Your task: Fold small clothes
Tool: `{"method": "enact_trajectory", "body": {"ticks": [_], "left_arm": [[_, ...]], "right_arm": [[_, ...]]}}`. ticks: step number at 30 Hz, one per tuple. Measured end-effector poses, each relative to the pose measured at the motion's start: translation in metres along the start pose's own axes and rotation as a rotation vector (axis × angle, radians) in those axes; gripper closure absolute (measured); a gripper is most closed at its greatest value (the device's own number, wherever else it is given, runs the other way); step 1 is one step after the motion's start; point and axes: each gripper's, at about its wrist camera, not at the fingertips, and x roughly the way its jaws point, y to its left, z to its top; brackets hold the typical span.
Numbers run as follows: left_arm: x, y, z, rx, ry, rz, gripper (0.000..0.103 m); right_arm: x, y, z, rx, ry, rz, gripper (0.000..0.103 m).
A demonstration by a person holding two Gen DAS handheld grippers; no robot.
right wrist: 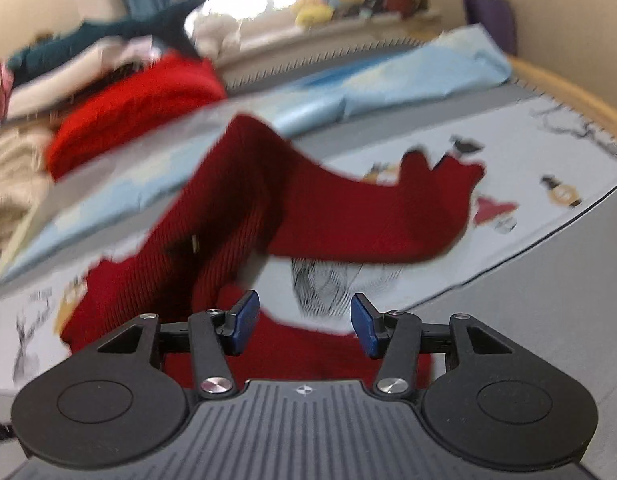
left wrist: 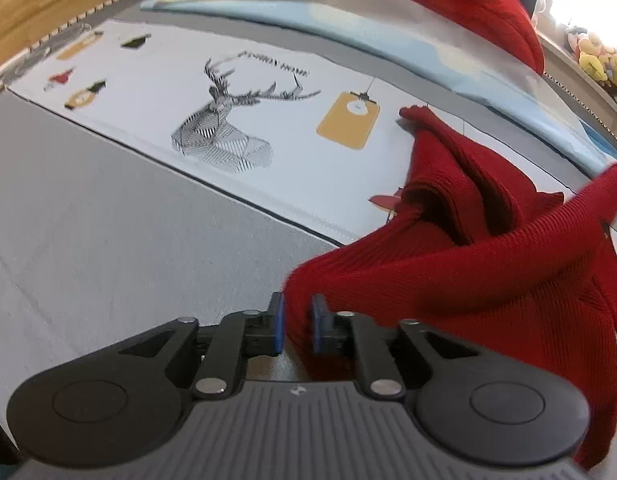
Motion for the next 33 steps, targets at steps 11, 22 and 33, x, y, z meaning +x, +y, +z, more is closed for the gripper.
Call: {"method": "enact_trajectory", "body": {"ticks": [11, 22, 33], "left_arm": [[0.052, 0.004, -0.008, -0.152, 0.233, -0.104, 0.042], [0.022, -0.010, -0.008, 0.018, 0.114, -0.152, 0.086], [0.005, 0.014, -0.017, 0.209, 0.120, -0.039, 0.079]], "right_arm": [[0.086, 0.006, -0.034, -0.139, 0.298, -0.044, 0.051], [0.027, -0.015, -0.028, -0.195, 0.275, 0.111, 0.089], [-0.059, -0.024, -0.083, -0.614, 0.447, 0.363, 0.083]]}}
